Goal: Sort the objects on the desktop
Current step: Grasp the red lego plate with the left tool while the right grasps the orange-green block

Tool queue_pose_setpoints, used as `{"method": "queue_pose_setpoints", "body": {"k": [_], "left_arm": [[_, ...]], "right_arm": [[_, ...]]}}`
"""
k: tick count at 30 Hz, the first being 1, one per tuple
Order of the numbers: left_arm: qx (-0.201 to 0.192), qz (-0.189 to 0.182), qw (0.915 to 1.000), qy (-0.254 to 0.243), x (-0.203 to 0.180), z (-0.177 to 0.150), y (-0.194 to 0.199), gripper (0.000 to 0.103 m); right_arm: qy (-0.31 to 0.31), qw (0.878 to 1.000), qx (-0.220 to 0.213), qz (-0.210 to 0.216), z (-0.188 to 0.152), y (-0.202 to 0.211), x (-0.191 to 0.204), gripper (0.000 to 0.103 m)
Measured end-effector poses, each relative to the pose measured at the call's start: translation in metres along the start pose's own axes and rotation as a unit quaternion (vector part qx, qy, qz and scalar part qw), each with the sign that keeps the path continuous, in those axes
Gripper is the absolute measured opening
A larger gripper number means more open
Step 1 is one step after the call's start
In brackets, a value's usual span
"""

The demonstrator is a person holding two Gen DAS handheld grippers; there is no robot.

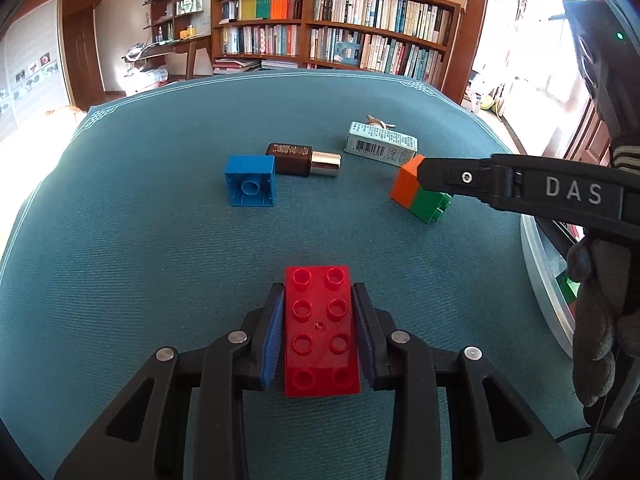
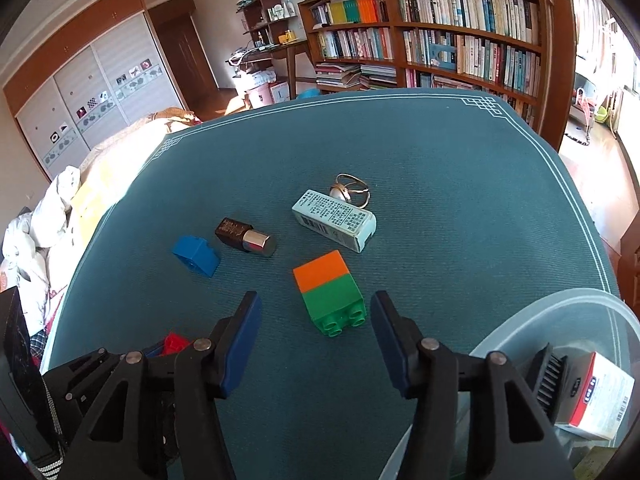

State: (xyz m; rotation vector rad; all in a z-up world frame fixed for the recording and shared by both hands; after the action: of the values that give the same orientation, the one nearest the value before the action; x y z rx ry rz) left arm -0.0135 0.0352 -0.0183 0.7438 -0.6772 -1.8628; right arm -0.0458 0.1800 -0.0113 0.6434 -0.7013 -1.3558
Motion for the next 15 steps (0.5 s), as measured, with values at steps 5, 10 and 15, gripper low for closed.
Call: {"method": "queue_pose_setpoints", "body": {"k": [5, 10, 15], "left_arm": [[0.0, -0.005, 1.0, 0.003, 0.002, -0.001, 0.0, 0.035], [0.001, -0.007, 1.0, 0.006, 0.001, -0.001, 0.0, 0.035], [0.001, -0.006, 1.0, 0.006, 0.001, -0.001, 0.0, 0.035]], "right_arm": [[0.029, 0.999, 0.023, -0.037, 0.006, -0.016, 0.01, 0.061], [0.028, 0.997, 0.062, -0.04, 0.009, -0.037, 0.008, 0.058], [0.022, 0.997, 0.074, -0.023, 0.006, -0.039, 0.003, 0.042]]}}
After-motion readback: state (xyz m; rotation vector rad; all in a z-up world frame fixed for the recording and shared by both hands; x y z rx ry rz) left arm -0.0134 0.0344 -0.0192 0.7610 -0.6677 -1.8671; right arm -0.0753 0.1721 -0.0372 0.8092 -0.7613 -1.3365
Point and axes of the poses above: each gripper's, at about its wrist camera, not at the fingertips, and y roughly against the way its jaws point, x to its left, z to its top, the point moved 2 cm from there along -y, roughly the way its jaws point, and after that the axes turned 9 degrees about -z, right-handed, at the moved point
